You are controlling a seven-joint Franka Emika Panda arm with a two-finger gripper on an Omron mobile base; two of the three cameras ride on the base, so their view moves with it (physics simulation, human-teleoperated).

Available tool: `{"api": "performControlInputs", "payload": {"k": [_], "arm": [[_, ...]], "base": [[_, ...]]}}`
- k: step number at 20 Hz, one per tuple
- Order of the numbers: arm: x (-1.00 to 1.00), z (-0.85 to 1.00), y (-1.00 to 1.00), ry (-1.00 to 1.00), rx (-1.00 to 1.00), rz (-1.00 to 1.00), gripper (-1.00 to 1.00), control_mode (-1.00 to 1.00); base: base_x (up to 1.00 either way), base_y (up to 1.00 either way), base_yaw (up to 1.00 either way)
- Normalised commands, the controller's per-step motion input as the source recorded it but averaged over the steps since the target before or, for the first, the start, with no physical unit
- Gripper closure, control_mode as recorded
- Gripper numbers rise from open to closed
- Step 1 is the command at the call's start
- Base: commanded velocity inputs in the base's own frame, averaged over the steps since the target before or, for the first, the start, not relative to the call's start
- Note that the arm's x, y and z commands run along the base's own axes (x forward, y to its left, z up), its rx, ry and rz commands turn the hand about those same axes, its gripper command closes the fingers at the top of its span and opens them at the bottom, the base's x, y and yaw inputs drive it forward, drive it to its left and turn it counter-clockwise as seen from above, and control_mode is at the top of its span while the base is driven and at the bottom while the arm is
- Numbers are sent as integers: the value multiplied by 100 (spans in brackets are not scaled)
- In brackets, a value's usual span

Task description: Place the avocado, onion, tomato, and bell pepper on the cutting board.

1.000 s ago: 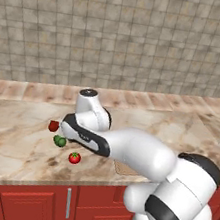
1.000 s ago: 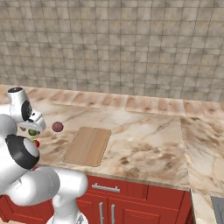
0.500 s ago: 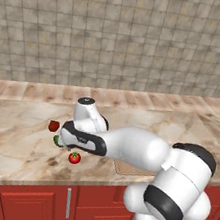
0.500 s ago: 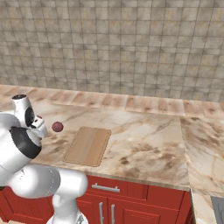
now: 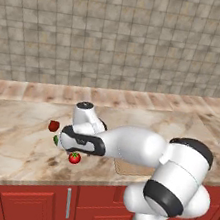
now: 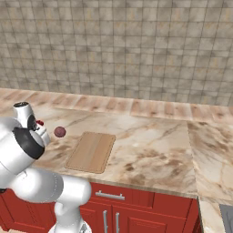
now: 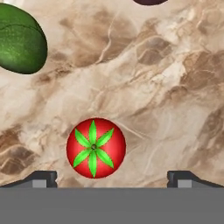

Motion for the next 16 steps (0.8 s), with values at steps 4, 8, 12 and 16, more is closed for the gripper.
{"api": "performControlInputs", "payload": {"k": [4, 8, 12, 16], "arm": [[12, -15, 3, 0, 0, 0, -100, -100], [16, -20, 9, 0, 0, 0, -100, -100], [10, -22, 13, 0, 0, 0, -100, -100], [5, -16, 11, 0, 0, 0, -100, -100]], "base": [[0, 0, 0], [0, 0, 0], [0, 0, 0], [0, 0, 0]]}}
